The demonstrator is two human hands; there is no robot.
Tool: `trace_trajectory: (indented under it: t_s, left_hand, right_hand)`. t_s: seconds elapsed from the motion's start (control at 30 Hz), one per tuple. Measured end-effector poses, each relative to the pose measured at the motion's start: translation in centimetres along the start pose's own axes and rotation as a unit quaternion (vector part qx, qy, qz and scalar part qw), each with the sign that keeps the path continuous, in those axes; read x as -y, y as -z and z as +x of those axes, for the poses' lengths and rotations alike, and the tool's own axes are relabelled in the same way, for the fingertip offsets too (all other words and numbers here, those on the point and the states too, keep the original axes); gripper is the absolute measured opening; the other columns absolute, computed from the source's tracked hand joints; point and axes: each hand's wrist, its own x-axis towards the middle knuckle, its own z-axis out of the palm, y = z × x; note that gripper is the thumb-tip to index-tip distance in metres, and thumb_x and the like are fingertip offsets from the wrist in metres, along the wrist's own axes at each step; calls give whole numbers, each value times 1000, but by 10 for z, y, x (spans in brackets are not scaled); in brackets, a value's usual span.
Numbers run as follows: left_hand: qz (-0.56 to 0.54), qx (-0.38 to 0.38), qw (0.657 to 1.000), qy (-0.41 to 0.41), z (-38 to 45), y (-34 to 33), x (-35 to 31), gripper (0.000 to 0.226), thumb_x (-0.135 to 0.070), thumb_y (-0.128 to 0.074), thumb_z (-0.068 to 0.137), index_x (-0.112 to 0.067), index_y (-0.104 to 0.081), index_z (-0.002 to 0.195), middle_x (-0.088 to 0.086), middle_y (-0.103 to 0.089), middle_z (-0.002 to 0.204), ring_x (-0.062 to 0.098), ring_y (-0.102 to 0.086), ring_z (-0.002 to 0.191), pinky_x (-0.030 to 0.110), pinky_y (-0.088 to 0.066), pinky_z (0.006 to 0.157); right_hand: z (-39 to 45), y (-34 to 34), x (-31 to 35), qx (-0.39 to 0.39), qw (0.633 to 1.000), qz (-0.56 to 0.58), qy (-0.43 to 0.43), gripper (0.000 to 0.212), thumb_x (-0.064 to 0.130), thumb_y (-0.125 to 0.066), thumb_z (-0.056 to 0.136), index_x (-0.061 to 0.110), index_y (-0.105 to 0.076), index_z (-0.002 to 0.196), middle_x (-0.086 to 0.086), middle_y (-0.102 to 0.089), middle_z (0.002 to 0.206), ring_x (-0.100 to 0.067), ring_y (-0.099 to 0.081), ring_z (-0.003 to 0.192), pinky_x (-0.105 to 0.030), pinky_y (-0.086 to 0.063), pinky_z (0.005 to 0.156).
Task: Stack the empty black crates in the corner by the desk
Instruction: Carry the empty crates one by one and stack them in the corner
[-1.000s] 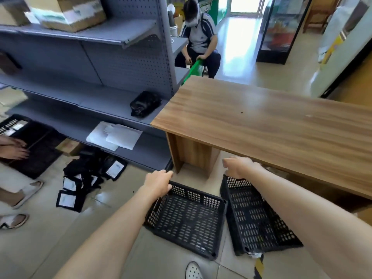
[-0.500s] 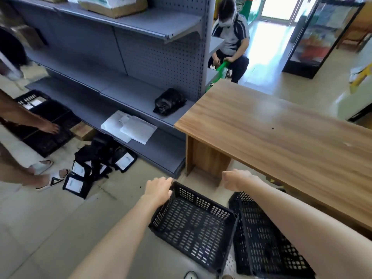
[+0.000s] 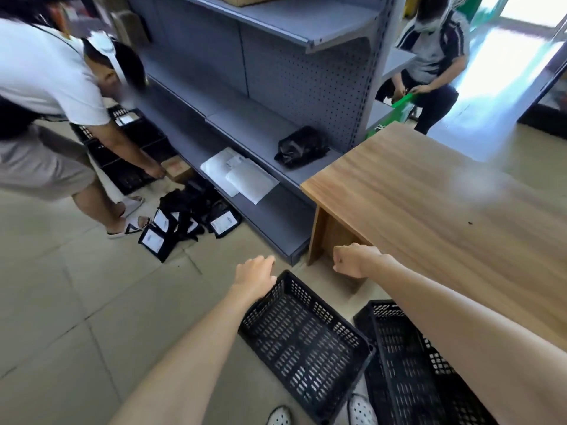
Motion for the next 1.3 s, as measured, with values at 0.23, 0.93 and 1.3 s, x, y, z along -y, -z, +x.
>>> trace_trajectory:
  t_s: [0.23,0.93,1.3]
  left_hand:
    - [-60,44,985,153,-11,-49,-34,40,-34,-53,94,-20,-49,132,4,-56,130,27,-54,119,41,-43,94]
    - [-294,22,889,351,12,-256,-60,59,-44,-68,84,-23,-46,135,5,-49,136,27,-51,123,38,-43,93]
    - [-472,26,751,461,29,-420,-21,102,-38,-79,77,-17,-13,152,12,-23,149,35,-34,136,47,-35,111]
  right_hand:
    - [37,-31,-53,65,996,-29,57,30,28,-43,98,19,-54,125,-8,-59,123,-31,-60,105,-34,-43,74]
    - [154,-223,-84,133,988,-2,72,31,29,-43,97,13,-50,122,-7,-53,99,-17,-43,65,-28,-30,50]
    - [244,-362,-91,153,987,51,-2,66,54,-38,98,5,-33,142,-19,-43,144,-36,-46,128,-43,-42,101]
